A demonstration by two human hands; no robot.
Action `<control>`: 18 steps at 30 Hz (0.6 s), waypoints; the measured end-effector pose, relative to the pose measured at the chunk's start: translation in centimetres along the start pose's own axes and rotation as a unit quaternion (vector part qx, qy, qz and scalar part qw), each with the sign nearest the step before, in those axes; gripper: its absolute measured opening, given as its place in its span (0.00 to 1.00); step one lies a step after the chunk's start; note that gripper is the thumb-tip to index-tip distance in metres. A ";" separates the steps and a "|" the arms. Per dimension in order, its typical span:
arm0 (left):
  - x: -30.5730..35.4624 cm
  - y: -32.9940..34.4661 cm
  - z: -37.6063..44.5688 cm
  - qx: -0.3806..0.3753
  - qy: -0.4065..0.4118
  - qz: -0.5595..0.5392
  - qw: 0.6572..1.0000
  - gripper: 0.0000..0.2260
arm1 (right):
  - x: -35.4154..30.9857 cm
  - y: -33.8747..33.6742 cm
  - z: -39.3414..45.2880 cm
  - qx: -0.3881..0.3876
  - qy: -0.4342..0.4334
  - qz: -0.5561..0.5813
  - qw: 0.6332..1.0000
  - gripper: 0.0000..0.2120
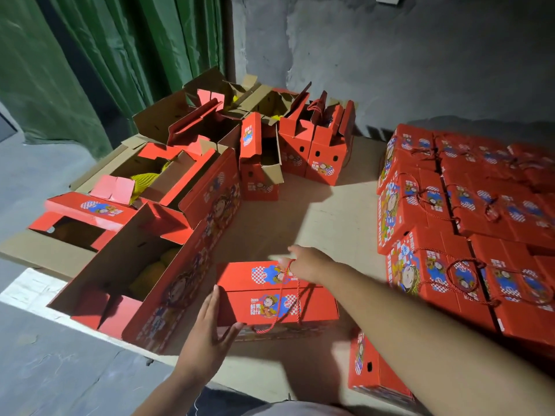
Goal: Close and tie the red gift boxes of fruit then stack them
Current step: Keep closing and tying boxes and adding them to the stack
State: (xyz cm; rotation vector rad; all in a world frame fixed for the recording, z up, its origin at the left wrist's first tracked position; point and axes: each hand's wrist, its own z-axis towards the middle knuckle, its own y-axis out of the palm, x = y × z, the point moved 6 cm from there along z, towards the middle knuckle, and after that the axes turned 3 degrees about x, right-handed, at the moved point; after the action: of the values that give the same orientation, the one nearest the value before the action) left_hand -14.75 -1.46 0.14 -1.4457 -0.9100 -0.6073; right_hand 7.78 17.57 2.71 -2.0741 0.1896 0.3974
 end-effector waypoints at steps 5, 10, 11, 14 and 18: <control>-0.7 0.1 -0.1 0.013 0.002 0.008 1.000 0.44 | -2.6 0.8 1.1 -0.001 -0.009 0.133 0.991 0.23; -1.4 0.5 -0.5 0.021 -0.013 0.003 1.000 0.44 | -4.3 -0.1 0.4 0.068 -0.045 0.191 0.978 0.13; -1.5 0.5 -0.5 0.021 -0.015 0.004 1.000 0.44 | -4.2 -0.5 -0.1 0.066 -0.048 0.181 0.980 0.14; -1.7 0.5 0.0 0.027 -0.016 -0.006 1.000 0.44 | -3.7 -2.4 -1.6 0.030 -0.048 0.182 0.982 0.17; -1.3 0.2 0.9 0.047 0.006 -0.011 0.999 0.46 | -4.5 -5.3 -4.9 -0.069 -0.083 0.212 0.971 0.22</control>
State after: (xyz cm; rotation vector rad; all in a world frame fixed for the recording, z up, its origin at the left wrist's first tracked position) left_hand -15.47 -0.77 -1.17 -1.3487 -0.9338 -0.5819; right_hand 6.09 15.98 10.91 -2.1184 0.5203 0.8626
